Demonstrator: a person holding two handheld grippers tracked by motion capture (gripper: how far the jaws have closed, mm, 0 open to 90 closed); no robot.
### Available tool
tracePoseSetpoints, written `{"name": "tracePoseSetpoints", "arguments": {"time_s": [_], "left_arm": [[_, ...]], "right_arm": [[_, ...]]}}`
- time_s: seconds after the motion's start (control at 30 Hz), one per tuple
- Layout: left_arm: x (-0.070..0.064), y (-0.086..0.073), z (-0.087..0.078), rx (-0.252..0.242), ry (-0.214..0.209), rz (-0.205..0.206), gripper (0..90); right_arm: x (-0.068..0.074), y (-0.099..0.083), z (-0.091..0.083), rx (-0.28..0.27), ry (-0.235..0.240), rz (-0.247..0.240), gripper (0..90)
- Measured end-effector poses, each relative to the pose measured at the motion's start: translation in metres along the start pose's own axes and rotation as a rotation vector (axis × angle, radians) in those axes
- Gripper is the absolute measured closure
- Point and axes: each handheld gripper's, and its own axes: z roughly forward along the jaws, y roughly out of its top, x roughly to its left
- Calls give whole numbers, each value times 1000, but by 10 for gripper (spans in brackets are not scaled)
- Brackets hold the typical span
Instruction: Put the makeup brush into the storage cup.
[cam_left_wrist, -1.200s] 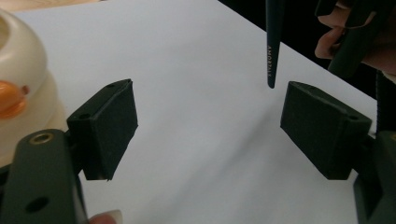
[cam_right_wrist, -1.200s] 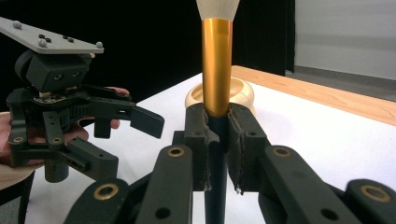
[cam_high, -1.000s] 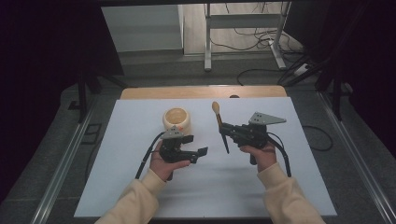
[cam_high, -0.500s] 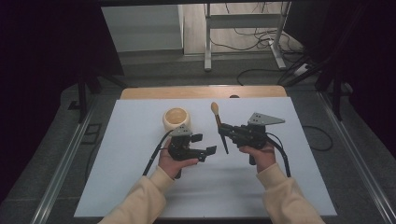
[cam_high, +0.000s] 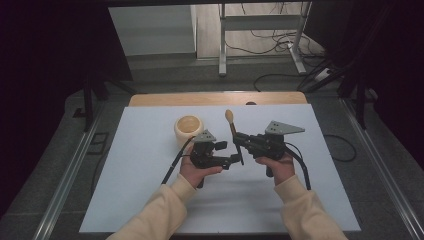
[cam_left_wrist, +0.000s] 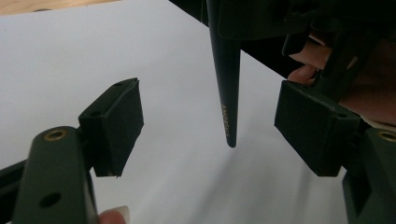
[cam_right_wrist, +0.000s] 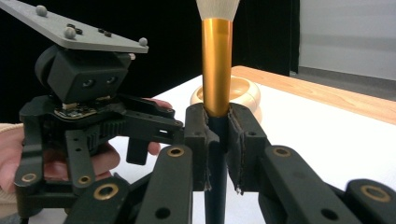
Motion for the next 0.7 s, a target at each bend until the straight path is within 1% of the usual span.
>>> {"name": "tracePoseSetpoints", "arguments": {"time_s": [0.23, 0.4, 0.53, 0.6, 0.7], "left_arm": [[2, 2, 7, -8, 3, -6, 299], [3, 3, 12, -17, -15, -18, 350], [2, 4, 16, -18, -38, -20, 451], [2, 5, 17, -16, -49, -22, 527], [4, 5, 19, -9, -65, -48, 658]], "right_arm": [[0, 0, 1, -5, 2, -1, 791], [0, -1, 1, 0, 4, -2, 791], [1, -2, 2, 3, 5, 3, 791], [1, -2, 3, 2, 6, 1, 791], [2, -2, 3, 4, 10, 0, 791]]}}
